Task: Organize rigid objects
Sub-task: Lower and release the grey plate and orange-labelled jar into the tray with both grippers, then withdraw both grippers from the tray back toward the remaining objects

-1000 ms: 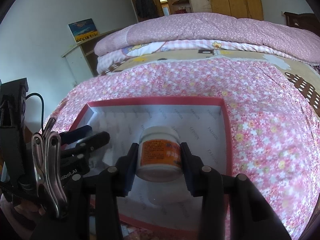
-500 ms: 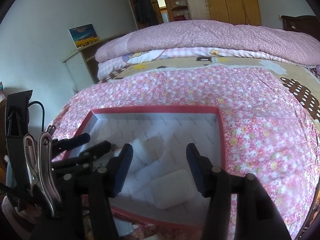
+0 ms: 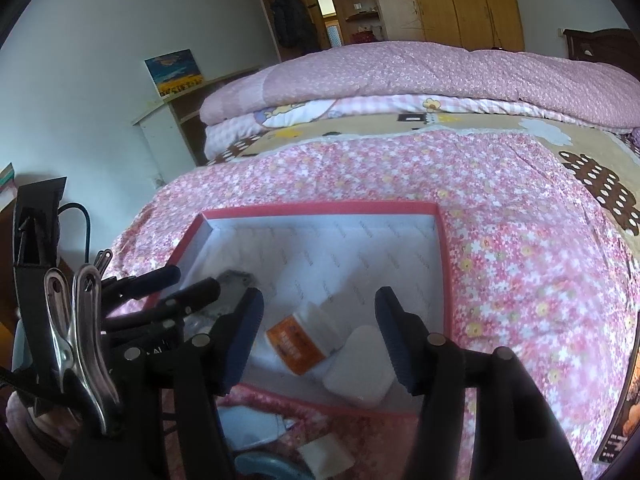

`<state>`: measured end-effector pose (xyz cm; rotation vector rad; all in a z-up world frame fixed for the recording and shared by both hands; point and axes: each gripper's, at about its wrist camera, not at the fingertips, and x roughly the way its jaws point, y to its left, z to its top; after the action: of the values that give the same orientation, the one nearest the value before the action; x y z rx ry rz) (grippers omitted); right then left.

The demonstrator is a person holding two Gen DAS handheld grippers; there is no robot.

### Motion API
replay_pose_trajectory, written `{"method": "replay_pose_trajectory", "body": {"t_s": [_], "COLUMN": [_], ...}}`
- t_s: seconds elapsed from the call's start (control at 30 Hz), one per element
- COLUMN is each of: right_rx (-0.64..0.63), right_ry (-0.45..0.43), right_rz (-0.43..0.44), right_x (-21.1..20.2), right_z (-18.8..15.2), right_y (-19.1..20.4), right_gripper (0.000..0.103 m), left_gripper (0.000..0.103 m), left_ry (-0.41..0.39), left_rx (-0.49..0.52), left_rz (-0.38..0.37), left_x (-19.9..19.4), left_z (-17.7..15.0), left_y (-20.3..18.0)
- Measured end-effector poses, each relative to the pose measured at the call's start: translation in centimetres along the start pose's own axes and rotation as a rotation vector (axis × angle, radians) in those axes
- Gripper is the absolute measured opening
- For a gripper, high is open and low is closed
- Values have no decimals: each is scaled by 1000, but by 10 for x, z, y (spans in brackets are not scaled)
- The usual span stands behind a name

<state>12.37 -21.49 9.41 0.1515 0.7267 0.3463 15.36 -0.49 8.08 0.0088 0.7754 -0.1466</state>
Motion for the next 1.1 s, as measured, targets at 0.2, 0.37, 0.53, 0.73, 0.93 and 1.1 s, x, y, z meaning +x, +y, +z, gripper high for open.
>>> {"method": "replay_pose_trajectory", "body": {"t_s": [0.2,0.37,0.53,0.73,0.93,1.1], "right_rx": [10,12,19,27,33,34], "right_ry": [3,3,4,18,21,22], "right_rz": [7,10,13,21,26,24], "right_x": [-11,-18,-25,-30,-37,-40], "right_z": [-8,-13,-18,-29,-37,-40], "right_y": [0,1,0,0,2,2], "right_gripper": [59,59,59,59,59,59], "left_gripper": [58,58,58,58,58,58], "left_ry": [-10,-14,-14,-11,-13,-8], "left_rx": [-5,-7,-10,-19,-25,-31], "left_rz": [5,2,1,1,-1,-7], "left_x": [-13,-22,-30,-38,-46,-50], "left_z": [-5,-11,-16,-23,-28,-32], "left_y": [-2,-3,-5,-6,-6,-7]}}
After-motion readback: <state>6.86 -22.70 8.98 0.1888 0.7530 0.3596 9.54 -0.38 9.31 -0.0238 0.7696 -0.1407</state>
